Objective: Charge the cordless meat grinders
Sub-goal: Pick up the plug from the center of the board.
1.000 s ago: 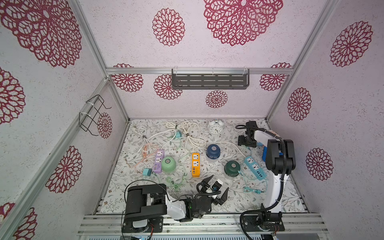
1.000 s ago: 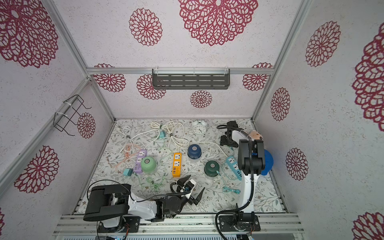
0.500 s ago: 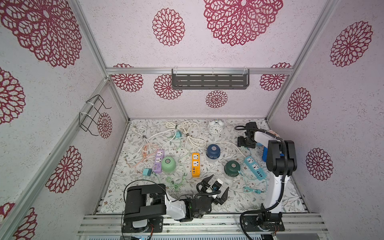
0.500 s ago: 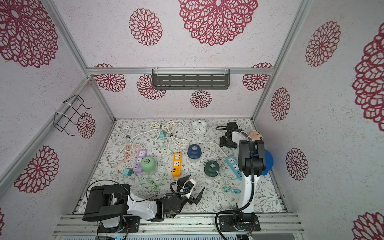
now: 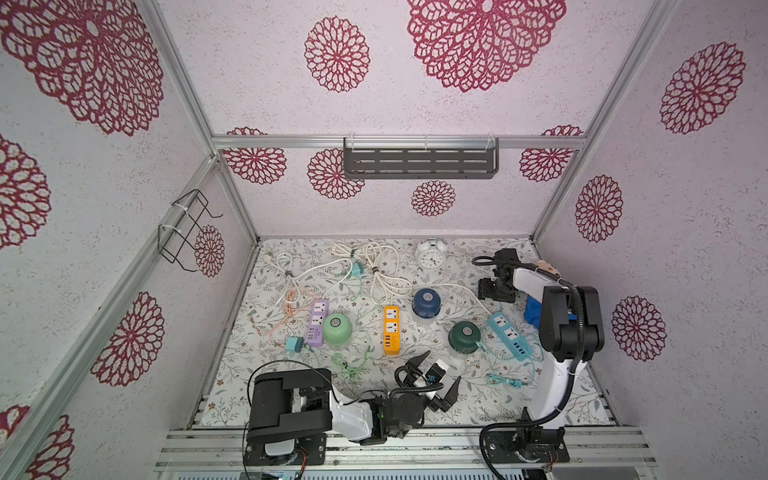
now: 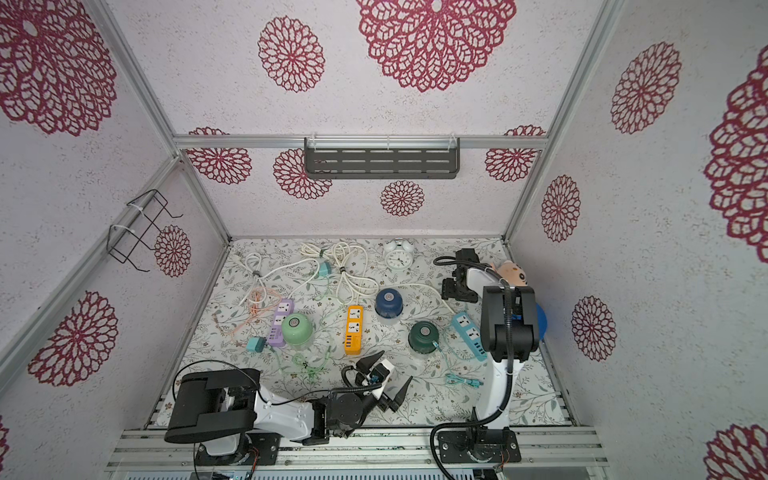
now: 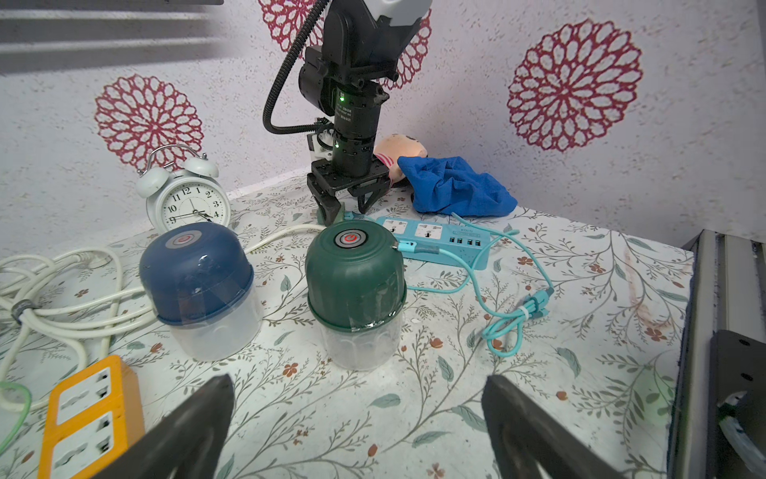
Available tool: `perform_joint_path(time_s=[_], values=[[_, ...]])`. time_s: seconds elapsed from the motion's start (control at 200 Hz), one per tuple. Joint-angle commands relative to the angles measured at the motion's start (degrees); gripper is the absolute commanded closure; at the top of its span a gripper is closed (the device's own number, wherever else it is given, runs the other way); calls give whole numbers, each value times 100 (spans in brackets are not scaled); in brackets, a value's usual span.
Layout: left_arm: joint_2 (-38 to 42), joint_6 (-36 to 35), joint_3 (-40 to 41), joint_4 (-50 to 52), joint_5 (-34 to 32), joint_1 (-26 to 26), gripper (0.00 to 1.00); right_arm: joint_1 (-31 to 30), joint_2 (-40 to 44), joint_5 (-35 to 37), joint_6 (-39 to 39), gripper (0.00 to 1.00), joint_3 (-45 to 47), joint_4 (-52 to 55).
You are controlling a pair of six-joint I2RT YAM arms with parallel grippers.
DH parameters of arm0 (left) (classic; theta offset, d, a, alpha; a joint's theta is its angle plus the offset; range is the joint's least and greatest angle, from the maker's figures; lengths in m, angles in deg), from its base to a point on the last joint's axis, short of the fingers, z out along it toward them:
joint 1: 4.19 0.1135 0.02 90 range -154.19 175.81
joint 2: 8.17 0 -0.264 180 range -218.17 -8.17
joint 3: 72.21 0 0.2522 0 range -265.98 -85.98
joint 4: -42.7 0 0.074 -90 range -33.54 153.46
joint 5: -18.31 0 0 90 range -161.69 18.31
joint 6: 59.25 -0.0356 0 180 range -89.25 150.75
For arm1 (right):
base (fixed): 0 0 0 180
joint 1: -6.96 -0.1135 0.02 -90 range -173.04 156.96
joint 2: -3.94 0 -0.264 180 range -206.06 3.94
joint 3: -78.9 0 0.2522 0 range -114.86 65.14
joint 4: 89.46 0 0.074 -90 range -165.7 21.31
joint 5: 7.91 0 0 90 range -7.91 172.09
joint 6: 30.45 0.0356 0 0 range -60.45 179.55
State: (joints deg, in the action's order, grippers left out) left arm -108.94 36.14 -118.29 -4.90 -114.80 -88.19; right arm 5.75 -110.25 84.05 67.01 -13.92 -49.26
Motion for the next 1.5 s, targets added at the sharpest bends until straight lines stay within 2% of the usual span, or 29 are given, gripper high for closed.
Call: perform_joint_path(time_s=[0.0,0.055,0.215,0.591,0.736,0.891,1.046,1.191,1.326,1.411,1.491], values=[[-9,-29,-86,-86,-8,-119,3,97,271,136,-16,33,56,143],[-17,-28,-83,-99,-22,-150,3,104,244,132,-34,36,49,153],[-69,-28,-106,-123,-50,-194,3,173,44,175,-7,38,-160,227],[-144,-63,-375,258,-101,-195,3,319,-960,84,-161,37,-1420,668],[-148,11,-416,333,-138,-174,3,402,-1205,-16,-161,42,-1754,793],[-78,317,-469,620,16,-43,3,420,-1192,-195,-120,46,-1650,724],[7,352,-451,608,158,101,3,407,-890,-382,-56,42,-1214,389],[251,488,-378,759,184,258,3,394,-757,-380,-201,53,-1085,324],[858,1246,-333,1675,550,674,2,394,-560,-443,-216,62,-1001,185],[1391,1913,-701,3324,881,1095,0,363,-380,-483,-199,65,-996,114],[1752,2351,-1208,4824,1445,1592,2,321,-167,-512,-183,67,-997,49]])
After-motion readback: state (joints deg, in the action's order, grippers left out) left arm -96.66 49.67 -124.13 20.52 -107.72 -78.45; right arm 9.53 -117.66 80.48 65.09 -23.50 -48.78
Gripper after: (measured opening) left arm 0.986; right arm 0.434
